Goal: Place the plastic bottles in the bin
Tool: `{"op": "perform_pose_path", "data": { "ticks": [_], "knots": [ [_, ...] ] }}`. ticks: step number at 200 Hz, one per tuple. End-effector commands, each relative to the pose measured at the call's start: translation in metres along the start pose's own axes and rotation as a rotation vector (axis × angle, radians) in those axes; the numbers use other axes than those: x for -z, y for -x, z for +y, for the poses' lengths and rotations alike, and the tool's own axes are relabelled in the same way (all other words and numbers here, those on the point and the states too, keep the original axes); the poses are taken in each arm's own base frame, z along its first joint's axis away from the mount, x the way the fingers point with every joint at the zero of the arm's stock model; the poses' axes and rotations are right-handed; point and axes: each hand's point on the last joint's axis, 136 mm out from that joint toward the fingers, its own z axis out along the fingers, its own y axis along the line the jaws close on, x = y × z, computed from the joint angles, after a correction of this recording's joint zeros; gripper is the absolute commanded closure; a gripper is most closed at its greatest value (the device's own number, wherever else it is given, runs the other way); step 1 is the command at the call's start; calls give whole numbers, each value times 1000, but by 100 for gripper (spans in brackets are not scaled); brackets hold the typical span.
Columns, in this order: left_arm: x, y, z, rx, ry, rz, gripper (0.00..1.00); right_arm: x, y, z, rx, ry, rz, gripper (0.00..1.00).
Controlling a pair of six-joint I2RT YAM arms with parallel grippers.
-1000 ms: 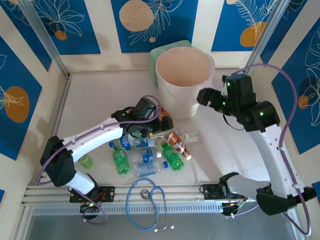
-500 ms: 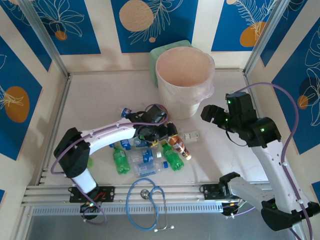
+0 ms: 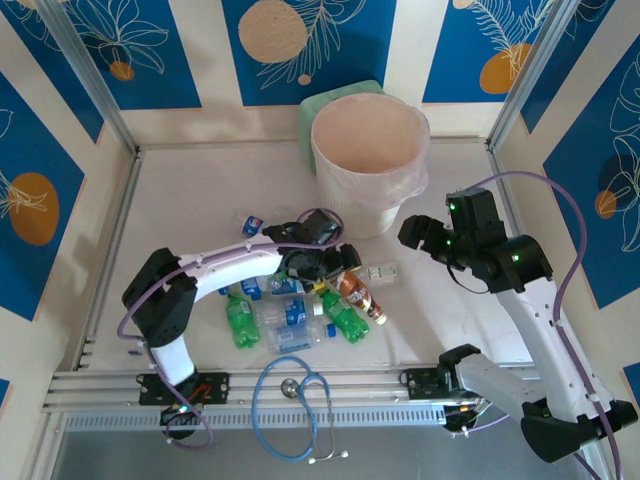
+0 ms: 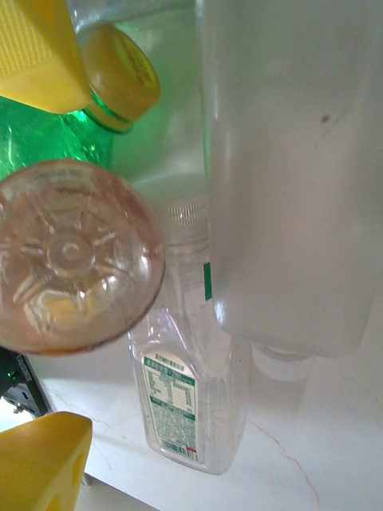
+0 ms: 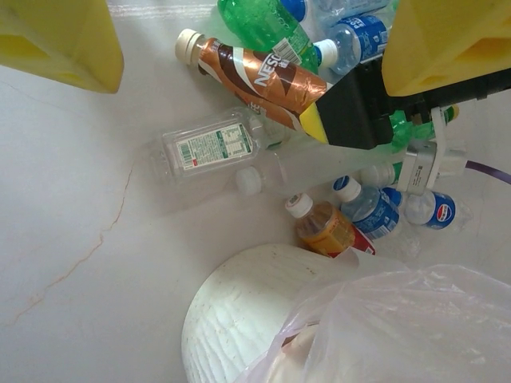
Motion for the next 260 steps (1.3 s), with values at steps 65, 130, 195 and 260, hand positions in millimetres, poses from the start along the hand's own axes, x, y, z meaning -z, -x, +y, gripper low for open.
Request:
{"op": "perform_pose_path", "data": {
  "ticks": [65,130,195,260],
  "knots": [
    [-14,-14,-1,9,17,49,20,1,-8,-7,-35,9,9,15],
    [-22,-15,-1,12,10,67,31,-1,-12,-12,-50,0,15,16],
    [-13,-16,-11,-6,-24,71,39,-2,-11,-15,-61,-4,8,16],
    [34,-22,-41,-137,-105,66,42,8,-5,-25,-89,-26,-23,16]
  ]
}}
